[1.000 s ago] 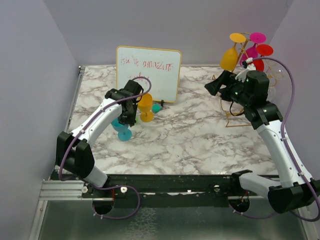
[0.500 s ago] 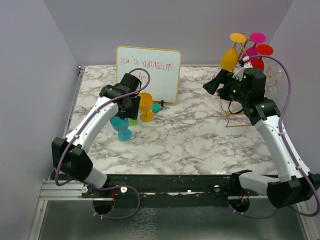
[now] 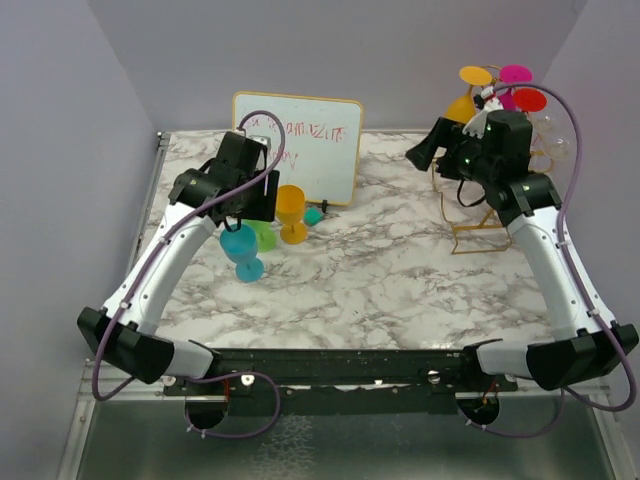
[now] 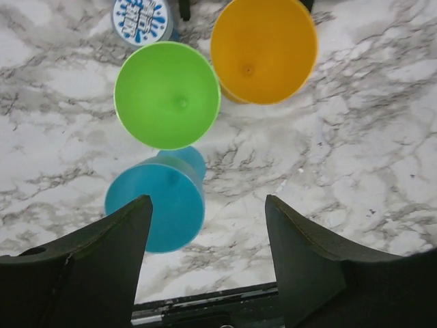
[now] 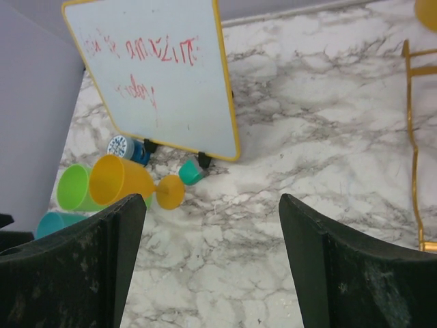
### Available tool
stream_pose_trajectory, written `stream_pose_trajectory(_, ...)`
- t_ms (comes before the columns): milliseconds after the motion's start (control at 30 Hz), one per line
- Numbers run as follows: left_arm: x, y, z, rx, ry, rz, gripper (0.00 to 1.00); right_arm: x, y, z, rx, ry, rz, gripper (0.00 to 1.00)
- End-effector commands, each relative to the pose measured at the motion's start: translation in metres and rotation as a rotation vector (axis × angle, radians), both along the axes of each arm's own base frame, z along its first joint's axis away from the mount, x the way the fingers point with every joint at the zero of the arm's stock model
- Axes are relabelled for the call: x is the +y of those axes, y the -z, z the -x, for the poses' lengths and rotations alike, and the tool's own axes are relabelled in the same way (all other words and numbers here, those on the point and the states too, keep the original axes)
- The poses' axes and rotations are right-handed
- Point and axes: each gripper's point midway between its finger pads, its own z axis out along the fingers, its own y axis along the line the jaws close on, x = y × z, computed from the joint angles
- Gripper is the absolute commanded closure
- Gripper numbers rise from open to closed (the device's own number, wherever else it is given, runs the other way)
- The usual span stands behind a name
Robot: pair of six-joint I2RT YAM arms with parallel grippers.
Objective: Take the wine glass off the wine glass rack
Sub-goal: Place the wine glass at the center of the board, then pick up the wine glass from the wine rack.
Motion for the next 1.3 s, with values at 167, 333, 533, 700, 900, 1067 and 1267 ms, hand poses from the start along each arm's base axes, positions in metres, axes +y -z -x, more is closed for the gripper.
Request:
stream_pose_trajectory(167, -0.089, -0.064, 0.010, -0.161, 0.343, 0.456, 0.17, -0.041, -0.032, -0.046, -0.091, 0.173, 0.242, 0.16)
stream_pose_trajectory(333, -0.122, -0.064, 0.017, -0.166, 0.435, 0.547, 0.05, -0.056, -0.047, -0.072, -0.132, 0.245, 0.329, 0.17)
stream_pose_trajectory(533, -0.141, -0.060, 0.025, -0.161, 0.487, 0.553, 0.01, -0.067, -0.087, -0.099, -0.229, 0.311, 0.395, 0.21)
stream_pose_trajectory(700, -0.140, -0.062, 0.030, -0.161, 0.477, 0.565, 0.01, -0.075, -0.114, -0.127, -0.345, 0.381, 0.440, 0.25)
stream_pose_trajectory(900, -0.131, -0.062, 0.037, -0.178, 0.451, 0.566, 0.01, -0.089, -0.111, -0.163, -0.339, 0.420, 0.623, 0.30)
stream_pose_trajectory(1067, -0.128, -0.060, 0.043, -0.176, 0.460, 0.566, 0.01, -0.092, -0.078, -0.185, -0.261, 0.386, 0.737, 0.33)
stream_pose_trajectory(1267, -0.129, -0.056, 0.044, -0.166, 0.467, 0.563, 0.01, -0.095, -0.068, -0.195, -0.242, 0.376, 0.802, 0.33)
